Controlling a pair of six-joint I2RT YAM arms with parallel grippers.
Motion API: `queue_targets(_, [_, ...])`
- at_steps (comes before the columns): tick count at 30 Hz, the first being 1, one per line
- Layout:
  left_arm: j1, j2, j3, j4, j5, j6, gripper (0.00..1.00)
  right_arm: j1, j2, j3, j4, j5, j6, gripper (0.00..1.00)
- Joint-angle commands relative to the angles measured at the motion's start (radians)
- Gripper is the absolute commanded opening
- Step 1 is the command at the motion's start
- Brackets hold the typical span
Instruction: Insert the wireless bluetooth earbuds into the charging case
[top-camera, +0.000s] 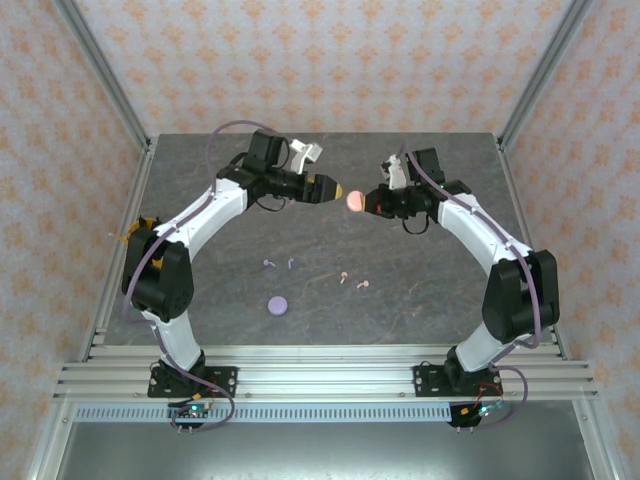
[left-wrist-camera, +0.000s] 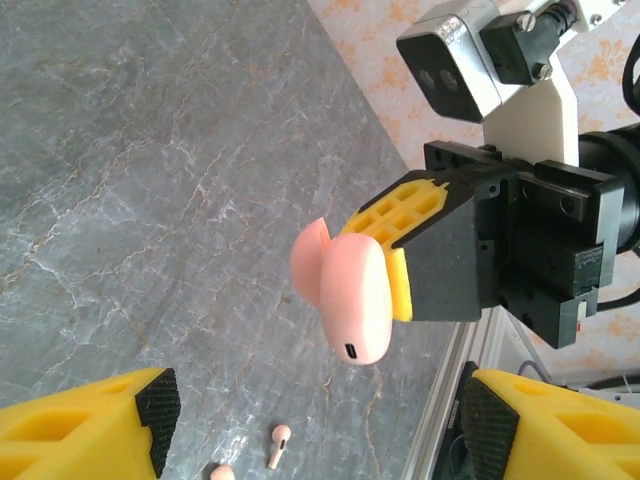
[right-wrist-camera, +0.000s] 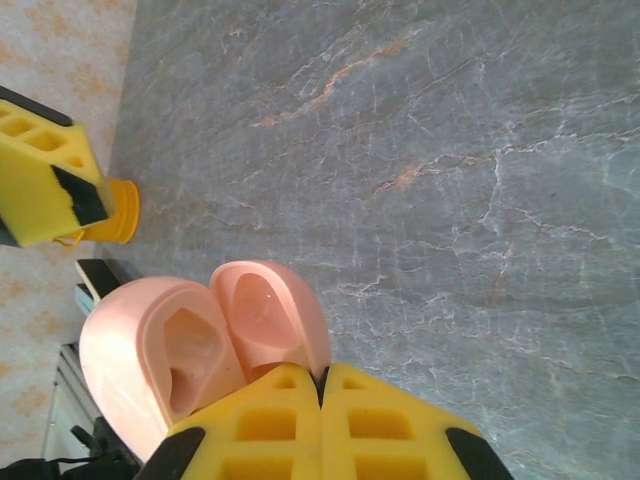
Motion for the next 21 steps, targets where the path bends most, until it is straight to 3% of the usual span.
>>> queue_targets(1, [0.006, 0.034, 0.088, -0.242, 0.017, 0.165, 0.77, 0.019, 0.003, 0.055, -0.105, 0.082, -0.099, 0.00])
queue_targets(13, [0.008, 0.168, 0.225, -0.505, 0.111, 0.362, 0.77, 0.145, 0.014, 0.147, -0.271, 0.367, -0.358, 0.00])
queue_targets(21, [0.007, 0.225, 0.251, -0.574, 0.227, 0.439, 0.76, 0.163, 0.027, 0.170, -0.269, 0.322, -0.399, 0.00])
